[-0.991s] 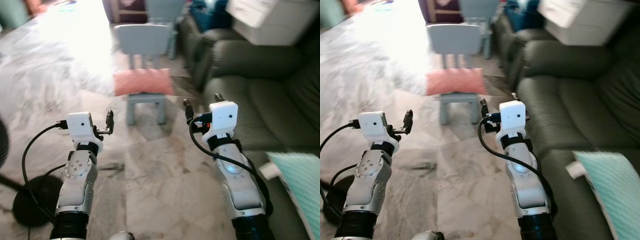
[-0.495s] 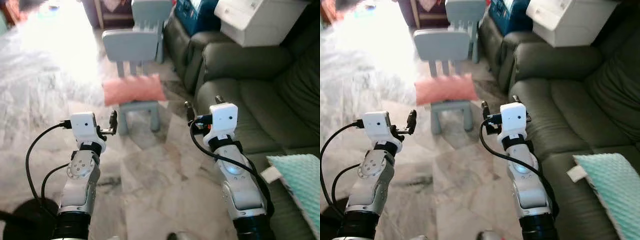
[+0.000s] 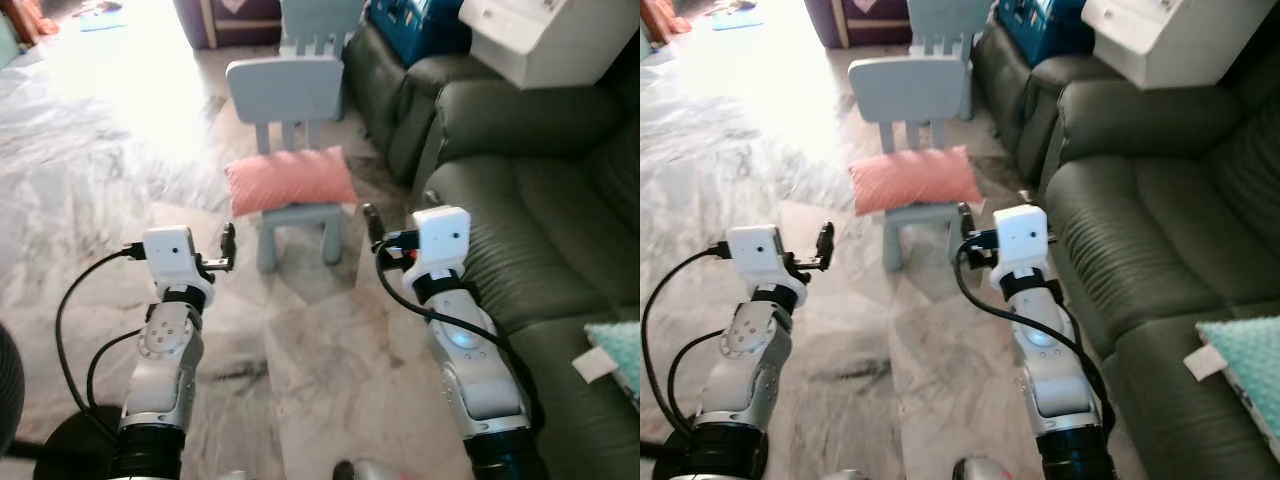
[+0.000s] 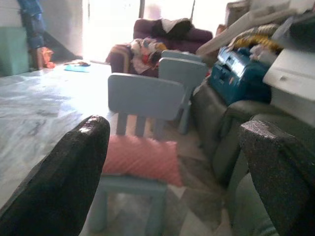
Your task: Move the pillow to the sofa
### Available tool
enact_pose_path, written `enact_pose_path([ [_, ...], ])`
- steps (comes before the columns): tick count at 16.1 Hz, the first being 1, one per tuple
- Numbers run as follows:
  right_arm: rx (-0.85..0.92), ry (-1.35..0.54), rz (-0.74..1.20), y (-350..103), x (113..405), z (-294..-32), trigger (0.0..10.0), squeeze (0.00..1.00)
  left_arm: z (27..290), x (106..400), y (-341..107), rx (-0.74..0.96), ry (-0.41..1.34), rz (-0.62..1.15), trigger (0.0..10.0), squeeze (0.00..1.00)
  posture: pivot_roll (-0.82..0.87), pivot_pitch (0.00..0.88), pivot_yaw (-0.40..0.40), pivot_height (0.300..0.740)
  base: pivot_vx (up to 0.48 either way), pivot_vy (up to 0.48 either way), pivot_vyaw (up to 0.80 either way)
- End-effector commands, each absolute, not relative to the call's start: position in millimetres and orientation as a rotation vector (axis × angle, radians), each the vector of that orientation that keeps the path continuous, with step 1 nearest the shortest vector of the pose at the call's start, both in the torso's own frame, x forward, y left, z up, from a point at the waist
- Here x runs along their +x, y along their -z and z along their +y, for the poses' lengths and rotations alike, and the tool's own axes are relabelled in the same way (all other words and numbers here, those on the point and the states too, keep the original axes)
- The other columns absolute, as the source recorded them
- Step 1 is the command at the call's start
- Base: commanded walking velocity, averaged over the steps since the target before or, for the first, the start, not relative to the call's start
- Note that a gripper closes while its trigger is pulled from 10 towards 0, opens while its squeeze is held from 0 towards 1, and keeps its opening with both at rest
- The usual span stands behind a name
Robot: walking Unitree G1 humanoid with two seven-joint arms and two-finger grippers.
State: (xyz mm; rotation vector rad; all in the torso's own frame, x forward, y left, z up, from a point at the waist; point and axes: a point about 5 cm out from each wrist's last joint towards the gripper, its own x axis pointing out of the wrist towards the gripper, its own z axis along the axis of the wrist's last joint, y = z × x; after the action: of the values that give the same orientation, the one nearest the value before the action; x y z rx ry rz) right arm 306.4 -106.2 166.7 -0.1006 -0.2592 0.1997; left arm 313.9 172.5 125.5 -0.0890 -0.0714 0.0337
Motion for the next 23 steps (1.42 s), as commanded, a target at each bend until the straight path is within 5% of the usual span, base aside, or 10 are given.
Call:
enact_pose_path([
  [1, -0.094, -0.220, -0.267, -168.3, 305.1, -100.1, 10.0, 0.00, 180.0, 313.3, -123.9, -0.068, -0.062, -0.059, 10.0, 0.00, -0.11, 0.165, -0.044, 0.740, 0.000, 0.000, 0.00],
  [23, -0.096, -0.222, -0.262, -168.6, 305.3, -100.8, 10.0, 0.00, 169.1, 316.2, -121.0, -0.080, -0.058, -0.018, 10.0, 0.00, -0.12, 0.184, -0.048, 0.740, 0.000, 0.000, 0.00],
])
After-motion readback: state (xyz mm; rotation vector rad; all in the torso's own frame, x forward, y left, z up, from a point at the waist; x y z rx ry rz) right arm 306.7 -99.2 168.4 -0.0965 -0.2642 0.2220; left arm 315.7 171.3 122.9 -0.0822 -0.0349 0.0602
